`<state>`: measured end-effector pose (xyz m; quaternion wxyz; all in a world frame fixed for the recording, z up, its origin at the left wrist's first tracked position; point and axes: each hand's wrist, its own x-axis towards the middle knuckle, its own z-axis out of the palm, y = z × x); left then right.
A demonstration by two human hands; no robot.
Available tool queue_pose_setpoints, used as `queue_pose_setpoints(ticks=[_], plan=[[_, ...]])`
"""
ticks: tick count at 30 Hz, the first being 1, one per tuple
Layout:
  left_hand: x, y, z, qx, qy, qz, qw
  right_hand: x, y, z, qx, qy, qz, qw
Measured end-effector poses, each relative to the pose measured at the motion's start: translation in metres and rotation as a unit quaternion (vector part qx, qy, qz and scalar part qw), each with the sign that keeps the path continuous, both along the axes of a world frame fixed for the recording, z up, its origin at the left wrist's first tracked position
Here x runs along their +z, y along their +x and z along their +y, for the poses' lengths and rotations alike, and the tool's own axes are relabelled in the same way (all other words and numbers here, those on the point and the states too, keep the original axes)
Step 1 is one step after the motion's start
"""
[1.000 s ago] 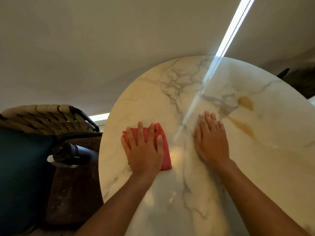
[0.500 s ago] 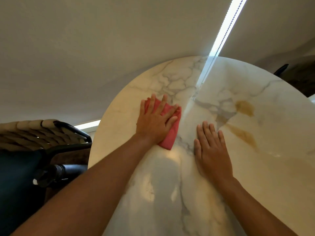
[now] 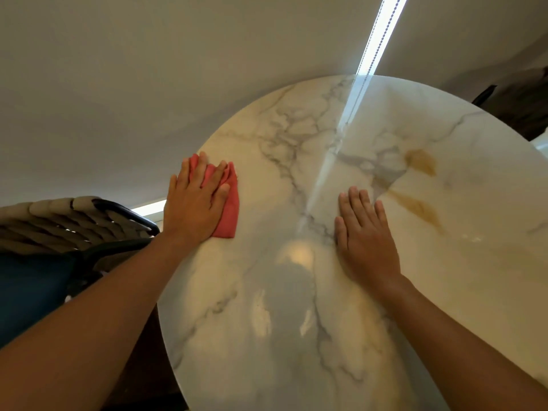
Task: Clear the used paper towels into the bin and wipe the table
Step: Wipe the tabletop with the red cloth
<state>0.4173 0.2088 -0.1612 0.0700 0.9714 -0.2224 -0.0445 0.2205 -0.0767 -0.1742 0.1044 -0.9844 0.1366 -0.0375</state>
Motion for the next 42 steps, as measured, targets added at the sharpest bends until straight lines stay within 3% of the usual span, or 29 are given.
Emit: queue_pose_setpoints(ticks=[10, 17, 21, 26, 34, 38, 42], plan=[[0.003, -0.113, 0.026, 0.011, -0.037, 0.018, 0.999, 0.007, 0.003, 0.005, -0.008, 0.015, 0.024, 1.000], [0.004, -0.194, 0.002, -0.062, 0.003, 0.003, 0.998, 0.019, -0.002, 0.006, -0.014, 0.040, 0.064, 0.997], [0.006, -0.228, -0.021, -0.108, 0.033, -0.011, 0.994, 0.026, -0.037, 0.015, 0.001, 0.064, 0.024, 0.998], [0.010, -0.237, -0.046, -0.181, 0.043, -0.021, 0.982, 0.016, -0.088, 0.005, 0.000, 0.026, -0.037, 0.999], [0.011, -0.249, -0.137, -0.273, 0.000, -0.042, 0.961, 0.014, -0.129, -0.070, -0.109, -0.025, -0.026, 0.993], [0.011, -0.245, -0.183, -0.302, -0.002, -0.046, 0.952, 0.012, -0.141, -0.112, -0.176, -0.048, -0.065, 0.981], [0.008, -0.239, -0.225, -0.376, -0.021, -0.069, 0.924, 0.012, -0.159, -0.133, -0.230, -0.055, -0.075, 0.969]])
